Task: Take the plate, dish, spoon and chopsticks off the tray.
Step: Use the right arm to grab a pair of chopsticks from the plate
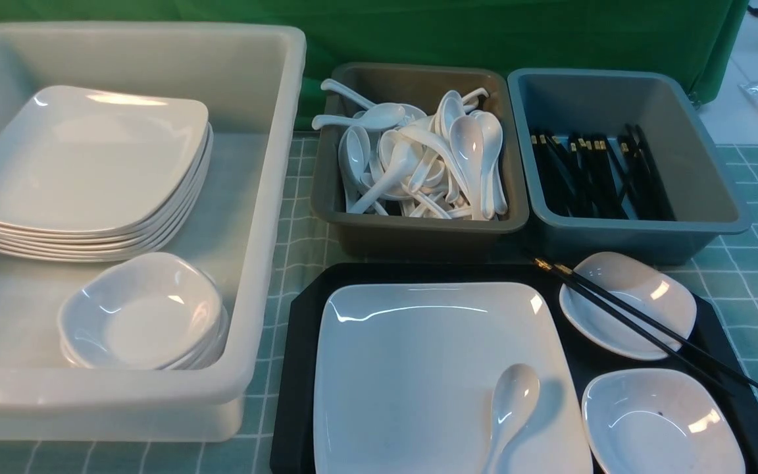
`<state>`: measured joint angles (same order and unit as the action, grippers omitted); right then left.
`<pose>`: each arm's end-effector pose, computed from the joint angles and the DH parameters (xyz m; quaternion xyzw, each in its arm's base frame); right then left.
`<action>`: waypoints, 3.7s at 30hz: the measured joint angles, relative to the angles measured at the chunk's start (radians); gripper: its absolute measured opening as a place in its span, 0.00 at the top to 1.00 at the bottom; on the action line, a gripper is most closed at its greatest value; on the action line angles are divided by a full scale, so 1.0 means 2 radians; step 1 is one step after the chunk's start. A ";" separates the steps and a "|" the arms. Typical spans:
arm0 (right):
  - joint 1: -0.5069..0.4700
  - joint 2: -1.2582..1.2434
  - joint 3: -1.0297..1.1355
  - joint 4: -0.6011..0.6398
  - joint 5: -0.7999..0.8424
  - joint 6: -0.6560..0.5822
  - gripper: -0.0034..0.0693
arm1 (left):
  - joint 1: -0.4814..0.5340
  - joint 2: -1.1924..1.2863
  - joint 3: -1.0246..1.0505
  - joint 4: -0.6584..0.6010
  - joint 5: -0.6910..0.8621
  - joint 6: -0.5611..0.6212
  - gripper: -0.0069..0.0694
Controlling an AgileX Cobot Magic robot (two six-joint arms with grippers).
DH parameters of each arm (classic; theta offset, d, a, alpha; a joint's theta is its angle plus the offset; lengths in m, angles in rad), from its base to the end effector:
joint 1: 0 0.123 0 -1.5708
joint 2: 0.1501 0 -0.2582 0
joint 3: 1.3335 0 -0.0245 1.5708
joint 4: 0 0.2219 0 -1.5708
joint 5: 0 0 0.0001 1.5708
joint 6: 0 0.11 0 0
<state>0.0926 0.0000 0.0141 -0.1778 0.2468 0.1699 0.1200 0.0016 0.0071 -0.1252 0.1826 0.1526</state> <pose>0.0726 0.0020 0.1836 -0.0225 0.7642 0.0125 0.6445 0.0732 0.0063 0.1925 -0.0260 0.7420 0.0416 0.6686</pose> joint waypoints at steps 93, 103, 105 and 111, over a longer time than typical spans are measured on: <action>0.055 0.924 -0.628 0.158 0.229 -0.383 0.25 | -0.299 0.297 -0.355 -0.221 0.224 0.234 0.89; 0.055 0.960 -0.628 0.147 0.197 -0.386 0.33 | -0.299 0.297 -0.355 -0.221 0.226 0.234 0.89; 0.055 0.960 -0.628 0.147 0.198 -0.395 0.46 | -0.299 0.297 -0.355 -0.221 0.231 0.234 0.89; 0.055 0.954 -0.628 0.147 0.233 -0.435 0.79 | -0.299 0.297 -0.355 -0.221 0.236 0.234 0.89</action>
<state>0.2036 1.9088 -1.2426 0.1164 0.7126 -0.7001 -0.4779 0.5958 -0.7023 -0.5662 0.6538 0.6207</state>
